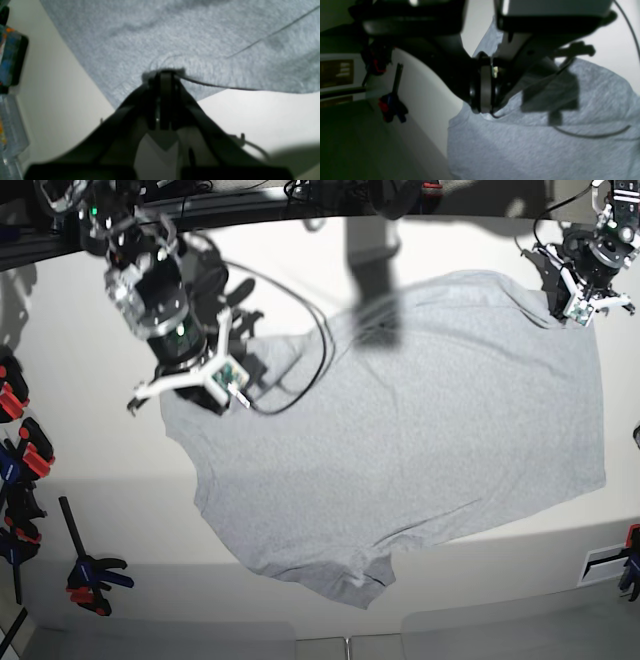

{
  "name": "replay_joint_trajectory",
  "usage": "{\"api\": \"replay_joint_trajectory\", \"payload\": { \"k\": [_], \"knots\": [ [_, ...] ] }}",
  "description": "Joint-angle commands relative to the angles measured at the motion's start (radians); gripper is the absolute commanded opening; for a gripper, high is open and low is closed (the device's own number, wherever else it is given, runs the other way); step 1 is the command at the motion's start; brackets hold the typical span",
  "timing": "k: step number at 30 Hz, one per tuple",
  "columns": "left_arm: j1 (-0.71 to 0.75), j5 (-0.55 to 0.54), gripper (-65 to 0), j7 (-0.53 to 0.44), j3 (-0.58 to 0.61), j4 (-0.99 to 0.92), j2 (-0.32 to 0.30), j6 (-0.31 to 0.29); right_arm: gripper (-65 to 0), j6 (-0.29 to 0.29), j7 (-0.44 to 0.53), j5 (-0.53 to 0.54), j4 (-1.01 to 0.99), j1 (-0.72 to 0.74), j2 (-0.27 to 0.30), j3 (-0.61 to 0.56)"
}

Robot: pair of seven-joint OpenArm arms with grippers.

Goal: Fold the T-shirt properly
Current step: 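Pull the right gripper's corner across the shirt toward the hem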

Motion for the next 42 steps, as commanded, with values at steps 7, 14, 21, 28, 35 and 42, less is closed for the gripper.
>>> {"api": "replay_joint_trajectory", "payload": {
  "k": [7, 14, 21, 28, 35, 42],
  "knots": [
    [-0.048, -0.004, -65.0, -0.012, -0.013, -0.090, -0.019, 0.041, -65.0, -0.019, 0.022, 0.009, -0.138, 0.113, 0.001, 0.007],
    [-0.067, -0.004, -65.0, -0.050, -0.013, -0.098, -0.019, 0.109, -65.0, -0.046, 0.084, 0.011, -0.176, 0.138, -0.005, 0.006],
    [-0.143, -0.005, -65.0, -0.074, -0.013, -0.098, -0.019, 0.109, -65.0, 0.039, 0.117, 0.069, -0.213, 0.187, -0.077, -0.009],
    [-0.181, 0.014, -65.0, -0.098, -0.012, -0.099, -0.019, 0.106, -65.0, 0.107, 0.117, 0.069, -0.326, 0.301, -0.217, -0.009],
    [-0.189, 0.023, -65.0, -0.207, -0.012, -0.193, -0.019, 0.106, -65.0, 0.167, 0.118, 0.047, -0.582, 0.443, -0.357, -0.009],
    [-0.259, 0.012, -65.0, -0.218, -0.012, -0.284, -0.020, 0.106, -65.0, 0.174, 0.117, 0.046, -0.719, 0.555, -0.465, -0.009]
  ]
}}
